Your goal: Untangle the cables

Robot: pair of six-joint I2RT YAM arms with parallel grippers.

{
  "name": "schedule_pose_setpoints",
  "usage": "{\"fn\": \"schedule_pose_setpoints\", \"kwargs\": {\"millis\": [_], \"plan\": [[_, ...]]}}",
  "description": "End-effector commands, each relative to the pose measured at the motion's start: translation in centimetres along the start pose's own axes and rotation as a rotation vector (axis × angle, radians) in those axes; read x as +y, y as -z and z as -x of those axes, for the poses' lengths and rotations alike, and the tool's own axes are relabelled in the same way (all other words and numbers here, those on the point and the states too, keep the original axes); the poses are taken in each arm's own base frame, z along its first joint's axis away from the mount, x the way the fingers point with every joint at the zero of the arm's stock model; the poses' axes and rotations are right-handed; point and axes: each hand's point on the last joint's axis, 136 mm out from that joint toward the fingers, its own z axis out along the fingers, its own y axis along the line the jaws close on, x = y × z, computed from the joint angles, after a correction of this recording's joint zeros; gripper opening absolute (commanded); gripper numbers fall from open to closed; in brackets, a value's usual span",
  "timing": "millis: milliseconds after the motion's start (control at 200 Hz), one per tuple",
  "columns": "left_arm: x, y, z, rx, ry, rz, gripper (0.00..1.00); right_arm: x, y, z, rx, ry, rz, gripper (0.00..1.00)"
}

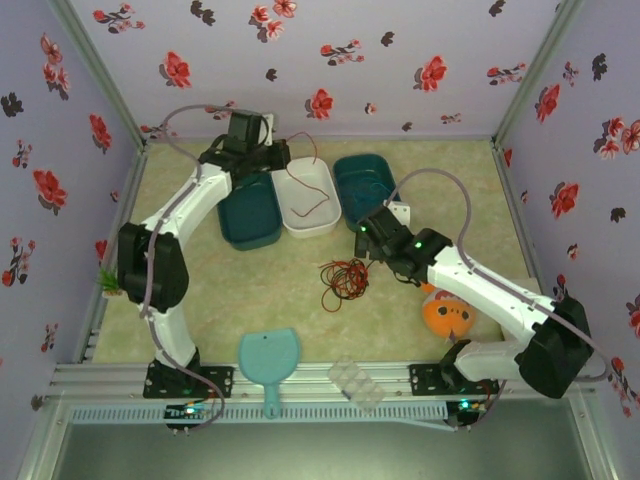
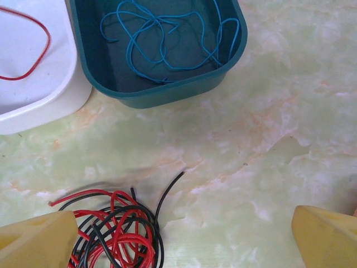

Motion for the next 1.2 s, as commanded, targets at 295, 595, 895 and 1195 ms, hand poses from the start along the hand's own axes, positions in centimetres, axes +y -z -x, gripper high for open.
{"fn": "schedule_pose_setpoints", "kwargs": {"millis": [295, 595, 895, 1195], "plan": [[2.7, -5.1, -5.8, 0.3, -0.095, 0.162, 0.0, -0.4, 0.9, 1.3, -0.033, -0.008, -0.027, 0.99], [3.9, -8.5, -7.2, 0.416, -0.189, 0.186, 0.0, -0.2, 0.6, 0.8, -0.015, -0.008, -0.023, 0.99], [4.4, -9.4, -7.6, 0.436, -0.234, 0.196, 0.18, 0.1, 0.3, 0.9, -0.004, -0.002, -0.023, 0.99], [2.9, -7.7, -5.1, 0.363, -0.254, 0.187, 0.54, 0.1, 0.1, 0.8, -0.001, 0.006, -0.03, 0.99]]}}
